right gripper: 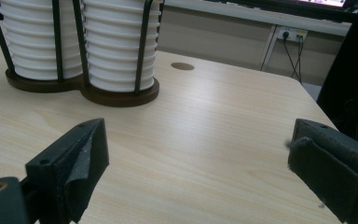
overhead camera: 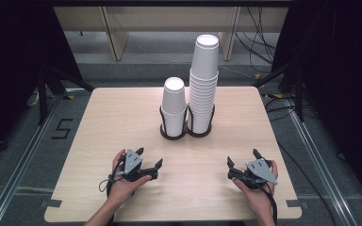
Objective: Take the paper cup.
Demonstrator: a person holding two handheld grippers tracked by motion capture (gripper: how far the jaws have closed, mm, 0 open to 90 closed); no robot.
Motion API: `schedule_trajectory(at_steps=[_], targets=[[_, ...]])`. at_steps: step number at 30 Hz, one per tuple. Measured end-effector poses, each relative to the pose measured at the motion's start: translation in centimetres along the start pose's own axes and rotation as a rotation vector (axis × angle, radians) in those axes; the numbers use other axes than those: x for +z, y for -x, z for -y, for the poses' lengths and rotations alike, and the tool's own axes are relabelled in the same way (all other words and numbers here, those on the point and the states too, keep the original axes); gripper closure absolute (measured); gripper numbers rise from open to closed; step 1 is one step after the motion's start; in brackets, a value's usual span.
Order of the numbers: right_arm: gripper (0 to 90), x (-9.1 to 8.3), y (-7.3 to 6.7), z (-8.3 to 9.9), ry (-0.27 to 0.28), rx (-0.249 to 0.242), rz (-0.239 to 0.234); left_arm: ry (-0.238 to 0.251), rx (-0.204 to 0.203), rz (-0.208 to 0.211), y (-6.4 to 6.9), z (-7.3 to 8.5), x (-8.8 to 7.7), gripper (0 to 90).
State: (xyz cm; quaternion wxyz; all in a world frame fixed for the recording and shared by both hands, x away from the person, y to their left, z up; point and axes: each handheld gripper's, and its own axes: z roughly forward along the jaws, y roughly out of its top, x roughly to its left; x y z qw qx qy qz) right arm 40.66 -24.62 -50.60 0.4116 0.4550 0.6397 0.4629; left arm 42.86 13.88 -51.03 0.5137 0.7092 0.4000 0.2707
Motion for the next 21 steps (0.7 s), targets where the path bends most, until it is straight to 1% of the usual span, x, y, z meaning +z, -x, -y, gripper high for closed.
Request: schedule_trajectory(at_steps=[1, 2, 3, 4, 5, 6, 7, 8, 10, 11, 12, 13, 14, 17, 19, 20, 21], targets=[[6.0, 0.0, -0.1, 0.0, -0.010, -0.001, 0.000, -0.007, 0.006, 0.002, 0.0, 0.0, 0.0, 14.0], [6.1, 0.2, 0.0, 0.0, -0.005, -0.022, -0.012, -0.008, 0.010, 0.013, 0.1, 0.0, 0.2, 13.2], [6.1, 0.2, -0.1, -0.1, -0.012, -0.012, -0.017, -0.020, 0.006, 0.010, 0.2, -0.1, 0.2, 12.8], [6.2, 0.3, -0.1, -0.1, -0.007, -0.008, -0.023, -0.018, -0.002, 0.021, 0.2, -0.1, 0.3, 12.6], [6.2, 0.3, -0.1, -0.1, -0.013, -0.018, -0.018, -0.017, -0.008, 0.028, 0.2, -0.1, 0.3, 11.8], [6.2, 0.3, -0.1, -0.1, -0.022, -0.013, -0.015, -0.020, -0.007, 0.033, 0.2, -0.1, 0.3, 11.4], [6.1, 0.4, -0.2, -0.2, -0.017, 0.002, -0.008, -0.026, -0.005, 0.043, 0.2, -0.2, 0.3, 10.9], [6.2, 0.3, -0.1, -0.4, -0.023, -0.009, -0.011, -0.024, -0.002, 0.055, 0.2, -0.4, 0.3, 9.3], [6.2, 0.3, -0.1, -0.9, -0.011, -0.013, -0.015, -0.022, 0.006, 0.064, 0.3, -1.1, 0.3, 8.2], [6.1, 0.3, -0.3, -1.1, -0.006, -0.007, -0.018, -0.015, 0.015, 0.066, 0.2, -1.6, 0.3, 7.4], [6.2, 0.4, -0.4, -1.4, -0.002, -0.001, -0.025, -0.009, 0.021, 0.069, 0.2, -2.4, 0.4, 7.0], [6.1, 0.3, -0.5, -1.8, 0.000, -0.008, -0.017, 0.002, 0.033, 0.076, 0.2, -3.2, 0.4, 6.2], [6.1, 0.4, -0.5, -2.2, 0.010, -0.026, -0.028, 0.006, 0.045, 0.080, 0.2, -4.1, 0.5, 5.2], [5.9, 0.5, -0.6, -3.3, 0.028, -0.007, -0.043, 0.037, 0.062, 0.096, -0.1, -7.1, 0.8, 2.7], [5.8, 0.6, -0.4, -4.0, 0.035, -0.025, -0.031, 0.054, 0.068, 0.108, -0.2, -9.0, 1.3, 1.3], [5.7, 0.5, -0.5, -4.4, 0.033, -0.004, -0.028, 0.061, 0.076, 0.115, -0.3, -9.9, 1.6, 0.0], [5.6, 0.6, -0.3, -4.8, 0.037, -0.010, -0.031, 0.061, 0.082, 0.115, -0.4, -10.7, 1.8, 0.0]])
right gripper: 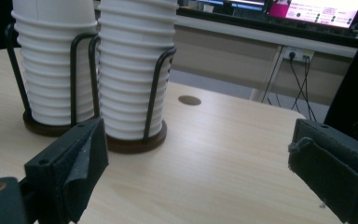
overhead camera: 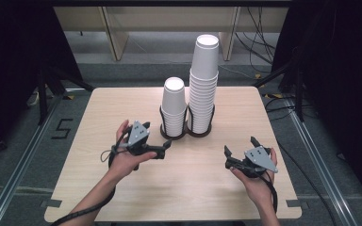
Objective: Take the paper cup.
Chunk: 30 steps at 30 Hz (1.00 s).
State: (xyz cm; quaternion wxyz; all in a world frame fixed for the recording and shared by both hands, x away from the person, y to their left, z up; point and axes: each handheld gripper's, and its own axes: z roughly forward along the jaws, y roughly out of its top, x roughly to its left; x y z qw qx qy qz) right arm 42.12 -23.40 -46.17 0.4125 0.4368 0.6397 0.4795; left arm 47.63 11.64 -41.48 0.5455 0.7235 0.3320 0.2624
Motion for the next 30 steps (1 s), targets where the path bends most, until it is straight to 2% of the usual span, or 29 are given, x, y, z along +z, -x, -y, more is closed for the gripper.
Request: schedule_trajectory(at_steps=[1, 4, 8, 11, 12, 13, 14, 16, 18, 19, 20, 21, 25, 26, 27, 28, 30], targets=[[5.5, 0.2, 0.1, -0.3, 0.017, 0.003, -0.003, 0.000, 0.006, 0.002, -0.2, -0.7, 0.3, 0.0], [5.3, 0.5, 0.5, -1.3, 0.019, -0.020, -0.002, 0.021, 0.021, -0.005, -0.7, -2.8, 1.2, 0.0], [4.8, 0.8, 0.6, -2.8, 0.032, -0.010, -0.001, 0.030, 0.020, 0.022, -1.1, -5.1, 2.2, 0.0], [4.4, 1.3, 0.9, -4.3, 0.053, -0.038, -0.010, 0.034, 0.037, 0.024, -1.4, -6.5, 2.8, 0.0], [4.4, 1.4, 0.9, -4.7, 0.047, -0.026, -0.014, 0.041, 0.054, 0.020, -1.5, -7.0, 3.1, 0.0], [4.3, 1.6, 1.1, -5.2, 0.062, -0.061, -0.013, 0.045, 0.063, 0.015, -1.6, -7.7, 3.4, 0.0], [4.1, 1.7, 1.1, -6.0, 0.059, -0.036, -0.018, 0.046, 0.074, 0.012, -1.6, -8.2, 3.6, 0.0], [4.1, 2.1, 1.3, -7.3, 0.075, -0.031, -0.018, 0.049, 0.080, 0.014, -1.6, -9.3, 4.0, 0.0], [4.0, 2.6, 1.5, -8.8, 0.089, -0.022, -0.023, 0.048, 0.096, 0.000, -1.7, -10.4, 4.6, 0.0], [3.9, 2.9, 1.7, -9.7, 0.104, -0.022, -0.036, 0.044, 0.158, 0.006, -2.2, -11.2, 4.9, 0.0], [3.9, 3.2, 1.8, -10.6, 0.109, -0.018, -0.036, 0.037, 0.139, 0.010, -2.1, -11.7, 5.2, 0.0], [3.9, 3.5, 2.1, -11.6, 0.121, -0.035, -0.040, 0.032, 0.104, 0.014, -1.8, -12.1, 5.6, 0.0], [3.9, 4.8, 2.6, -15.7, 0.145, -0.021, -0.062, -0.005, 0.110, 0.058, -1.7, -13.9, 7.1, 0.0], [3.9, 4.8, 2.6, -15.7, 0.145, -0.021, -0.062, -0.005, 0.110, 0.058, -1.7, -13.9, 7.1, 0.0], [3.9, 5.2, 2.7, -16.7, 0.152, -0.029, -0.065, -0.010, 0.112, 0.064, -1.5, -14.2, 7.6, 0.0], [3.9, 6.1, 2.7, -18.8, 0.151, -0.021, -0.077, -0.012, 0.110, 0.073, -1.3, -14.7, 8.3, 0.0], [3.9, 6.9, 2.5, -20.5, 0.148, -0.015, -0.097, -0.020, 0.106, 0.088, -1.1, -15.1, 9.0, 0.0]])
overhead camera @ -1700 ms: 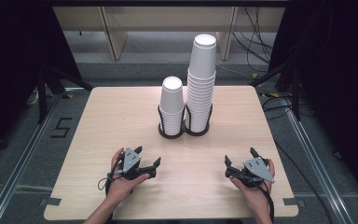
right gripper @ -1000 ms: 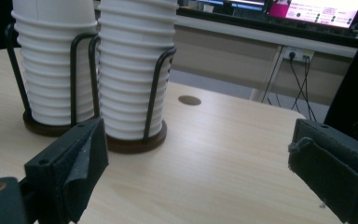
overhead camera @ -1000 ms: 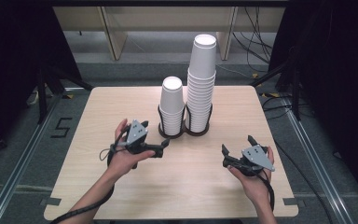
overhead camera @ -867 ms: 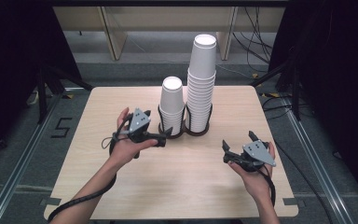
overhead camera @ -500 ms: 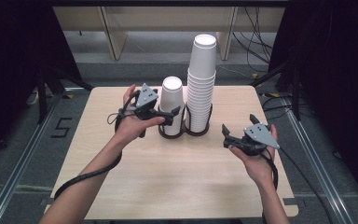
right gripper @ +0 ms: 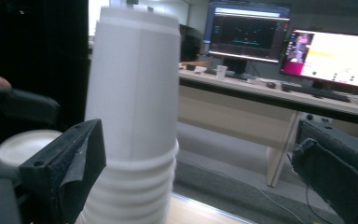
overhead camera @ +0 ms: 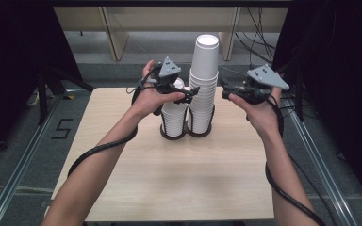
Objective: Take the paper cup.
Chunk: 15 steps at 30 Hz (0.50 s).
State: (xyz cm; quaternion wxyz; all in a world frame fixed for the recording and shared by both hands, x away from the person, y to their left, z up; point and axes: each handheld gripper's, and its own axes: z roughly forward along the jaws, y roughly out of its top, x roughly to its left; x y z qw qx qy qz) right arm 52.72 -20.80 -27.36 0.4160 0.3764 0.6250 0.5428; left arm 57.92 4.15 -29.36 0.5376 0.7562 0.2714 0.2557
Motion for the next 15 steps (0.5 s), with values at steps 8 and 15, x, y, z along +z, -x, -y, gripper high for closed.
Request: schedule_trajectory(at_steps=[8, 15], targets=[[4.3, 3.4, -0.7, -3.2, -0.051, 0.008, -0.050, -0.041, -0.009, 0.029, 0.4, -0.5, 2.2, 0.0], [4.3, 5.5, -1.6, -3.9, -0.085, 0.031, -0.084, -0.089, -0.010, 0.034, 0.7, -0.4, 3.5, 0.0]])
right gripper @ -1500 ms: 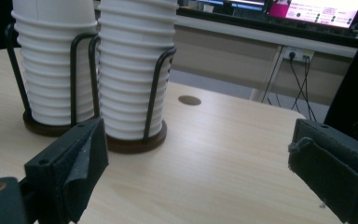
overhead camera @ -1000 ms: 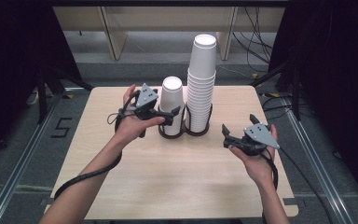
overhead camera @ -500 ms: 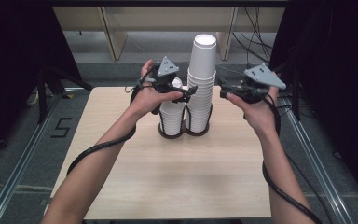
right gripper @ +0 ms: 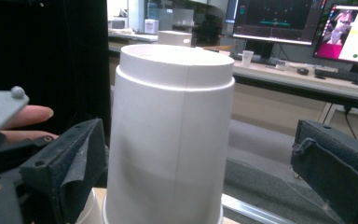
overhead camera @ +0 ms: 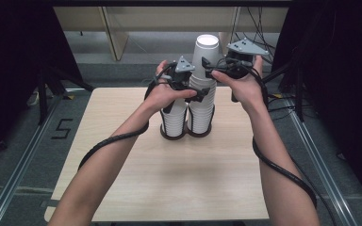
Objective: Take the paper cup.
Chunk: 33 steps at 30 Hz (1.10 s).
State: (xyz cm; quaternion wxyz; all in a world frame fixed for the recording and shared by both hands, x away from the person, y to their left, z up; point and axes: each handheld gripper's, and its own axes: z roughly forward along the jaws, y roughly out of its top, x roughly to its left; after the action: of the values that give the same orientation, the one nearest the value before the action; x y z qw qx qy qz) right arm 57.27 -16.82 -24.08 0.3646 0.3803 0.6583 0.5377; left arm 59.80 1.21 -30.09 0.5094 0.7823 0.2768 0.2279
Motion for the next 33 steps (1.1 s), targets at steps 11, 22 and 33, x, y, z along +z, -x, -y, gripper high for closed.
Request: schedule_trajectory(at_steps=[11, 22, 33], targets=[[4.5, 1.8, -0.2, -0.3, -0.036, 0.024, -0.016, 0.014, -0.059, 0.001, -0.5, -0.3, 0.7, 5.8], [6.7, 2.9, -0.2, -0.4, -0.047, 0.060, -0.037, 0.027, -0.082, 0.009, -0.8, -0.2, 0.7, 10.7], [18.6, 3.9, -0.9, -0.1, -0.043, 0.052, -0.045, 0.049, -0.084, 0.005, -0.7, -0.1, 0.7, 12.2]])
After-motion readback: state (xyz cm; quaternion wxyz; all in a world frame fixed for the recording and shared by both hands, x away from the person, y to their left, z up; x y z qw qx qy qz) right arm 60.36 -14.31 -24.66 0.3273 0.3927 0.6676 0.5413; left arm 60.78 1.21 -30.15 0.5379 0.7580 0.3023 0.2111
